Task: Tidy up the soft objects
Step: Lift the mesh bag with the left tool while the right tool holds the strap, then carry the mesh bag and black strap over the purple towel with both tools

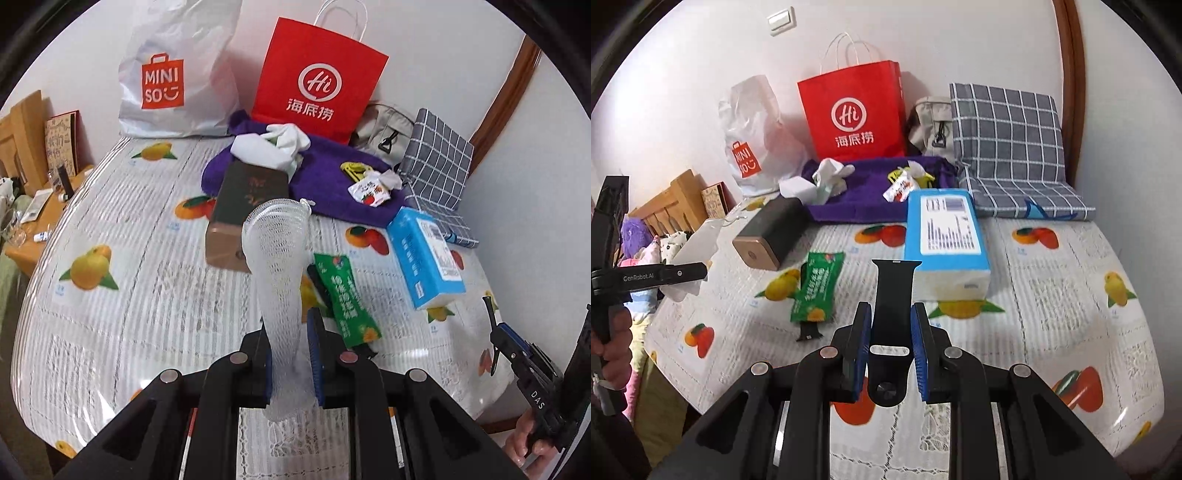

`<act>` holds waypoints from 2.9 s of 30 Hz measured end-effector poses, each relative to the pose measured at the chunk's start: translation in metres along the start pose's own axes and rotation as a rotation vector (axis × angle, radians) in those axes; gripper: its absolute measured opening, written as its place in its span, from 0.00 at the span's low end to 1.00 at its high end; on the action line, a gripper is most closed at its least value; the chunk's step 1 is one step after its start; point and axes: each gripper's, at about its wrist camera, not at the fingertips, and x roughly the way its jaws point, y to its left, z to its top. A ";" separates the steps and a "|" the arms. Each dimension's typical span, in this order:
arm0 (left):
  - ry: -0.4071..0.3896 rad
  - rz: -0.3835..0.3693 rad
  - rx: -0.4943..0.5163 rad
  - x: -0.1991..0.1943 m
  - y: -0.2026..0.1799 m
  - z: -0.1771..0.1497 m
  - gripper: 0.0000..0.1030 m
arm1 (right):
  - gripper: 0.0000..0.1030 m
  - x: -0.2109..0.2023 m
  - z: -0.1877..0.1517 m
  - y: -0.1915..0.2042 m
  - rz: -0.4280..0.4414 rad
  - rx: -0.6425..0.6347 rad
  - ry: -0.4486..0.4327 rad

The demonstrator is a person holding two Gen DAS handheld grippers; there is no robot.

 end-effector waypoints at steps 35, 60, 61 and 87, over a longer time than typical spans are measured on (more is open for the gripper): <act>-0.064 0.040 0.087 0.027 -0.042 0.116 0.15 | 0.21 0.051 0.142 -0.010 0.125 0.014 -0.058; -0.079 0.093 0.049 0.078 -0.029 0.192 0.15 | 0.21 0.128 0.231 -0.011 0.155 0.009 -0.078; -0.075 0.091 0.048 0.081 -0.029 0.194 0.15 | 0.21 0.132 0.234 -0.011 0.159 0.010 -0.081; 0.044 0.023 0.051 0.173 -0.036 0.220 0.15 | 0.21 0.245 0.226 -0.016 0.141 -0.022 0.126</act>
